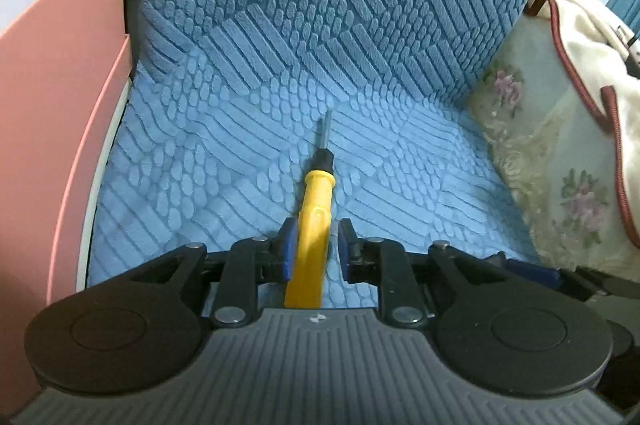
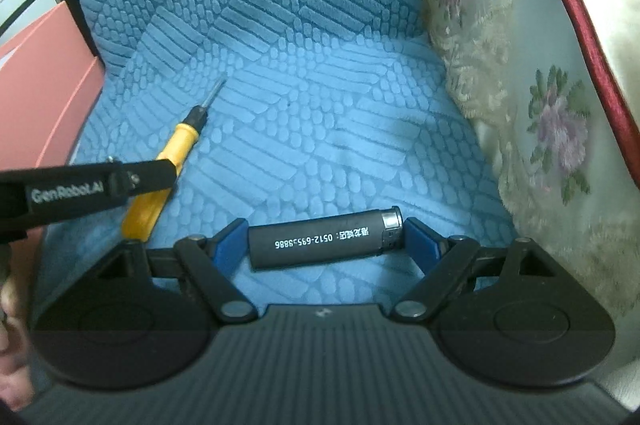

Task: Organize rigid objects
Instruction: 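Grasp the yellow screwdriver handle with the left tool while the right tool holds the cylinder, then lift the screwdriver and black cylinder off the seat with both tools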

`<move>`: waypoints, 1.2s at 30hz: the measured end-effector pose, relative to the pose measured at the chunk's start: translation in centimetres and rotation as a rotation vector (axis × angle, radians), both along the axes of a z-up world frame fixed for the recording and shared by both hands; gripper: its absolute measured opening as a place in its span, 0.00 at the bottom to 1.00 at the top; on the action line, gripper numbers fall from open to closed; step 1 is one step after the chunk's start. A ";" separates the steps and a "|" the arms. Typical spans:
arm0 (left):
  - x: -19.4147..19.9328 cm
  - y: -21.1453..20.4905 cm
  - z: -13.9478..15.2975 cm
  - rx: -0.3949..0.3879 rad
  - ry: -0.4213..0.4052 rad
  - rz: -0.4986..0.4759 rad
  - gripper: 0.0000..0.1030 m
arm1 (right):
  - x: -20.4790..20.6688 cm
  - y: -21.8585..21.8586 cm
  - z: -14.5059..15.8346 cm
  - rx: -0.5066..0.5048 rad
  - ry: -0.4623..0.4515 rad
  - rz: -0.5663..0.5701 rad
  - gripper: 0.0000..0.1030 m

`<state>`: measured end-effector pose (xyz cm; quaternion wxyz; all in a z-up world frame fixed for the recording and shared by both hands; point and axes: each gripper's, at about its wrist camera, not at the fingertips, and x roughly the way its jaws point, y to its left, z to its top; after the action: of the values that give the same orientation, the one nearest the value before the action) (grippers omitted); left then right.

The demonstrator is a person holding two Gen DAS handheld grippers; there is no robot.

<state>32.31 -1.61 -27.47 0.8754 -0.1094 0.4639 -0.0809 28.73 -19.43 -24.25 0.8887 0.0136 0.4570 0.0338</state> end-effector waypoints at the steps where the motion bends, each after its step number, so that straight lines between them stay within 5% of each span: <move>1: 0.1 -0.2 -0.1 0.018 -0.003 -0.003 0.23 | 0.2 0.0 0.0 -0.006 -0.001 0.006 0.84; 18: 3.0 -2.0 -0.9 0.131 -0.050 -0.068 0.22 | 0.6 0.4 -0.2 -0.041 -0.015 0.045 0.83; 36: -1.1 -1.3 1.5 0.064 -0.019 -0.005 0.21 | -0.6 0.1 1.5 -0.015 -0.029 0.055 0.83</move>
<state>31.17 -2.88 -25.93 0.8827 -0.0794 0.4580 -0.0694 28.09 -19.32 -22.79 0.8941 -0.0062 0.4445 0.0549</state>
